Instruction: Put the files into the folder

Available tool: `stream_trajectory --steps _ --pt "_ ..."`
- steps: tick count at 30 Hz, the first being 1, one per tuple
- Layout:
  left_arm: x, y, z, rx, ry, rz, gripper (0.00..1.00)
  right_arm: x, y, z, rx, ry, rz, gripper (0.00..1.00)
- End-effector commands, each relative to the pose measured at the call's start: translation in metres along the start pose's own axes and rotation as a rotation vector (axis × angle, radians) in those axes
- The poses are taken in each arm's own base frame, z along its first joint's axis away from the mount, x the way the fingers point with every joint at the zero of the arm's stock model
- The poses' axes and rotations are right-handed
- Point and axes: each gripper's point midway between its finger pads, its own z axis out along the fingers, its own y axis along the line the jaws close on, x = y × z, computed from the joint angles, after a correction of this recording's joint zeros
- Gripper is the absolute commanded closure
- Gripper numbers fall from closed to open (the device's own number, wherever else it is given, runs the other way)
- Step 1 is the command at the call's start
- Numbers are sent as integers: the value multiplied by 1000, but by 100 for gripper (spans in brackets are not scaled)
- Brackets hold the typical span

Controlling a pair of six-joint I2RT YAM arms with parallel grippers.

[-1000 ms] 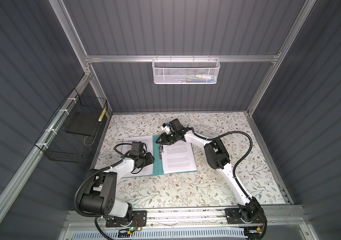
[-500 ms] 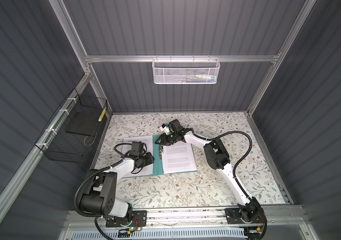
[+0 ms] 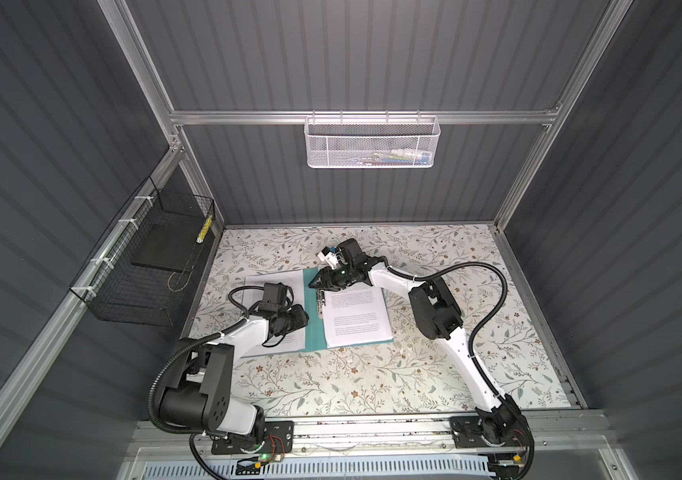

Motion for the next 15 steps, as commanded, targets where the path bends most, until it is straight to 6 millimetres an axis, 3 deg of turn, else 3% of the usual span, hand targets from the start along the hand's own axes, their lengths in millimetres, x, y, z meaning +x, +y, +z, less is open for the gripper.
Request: stream_trajectory --steps 1,15 --pt "2 4 2 -12 8 -16 52 -11 30 -10 -43 -19 -80 56" --pt "1 5 6 -17 22 -14 52 -11 9 -2 3 -1 -83 53"
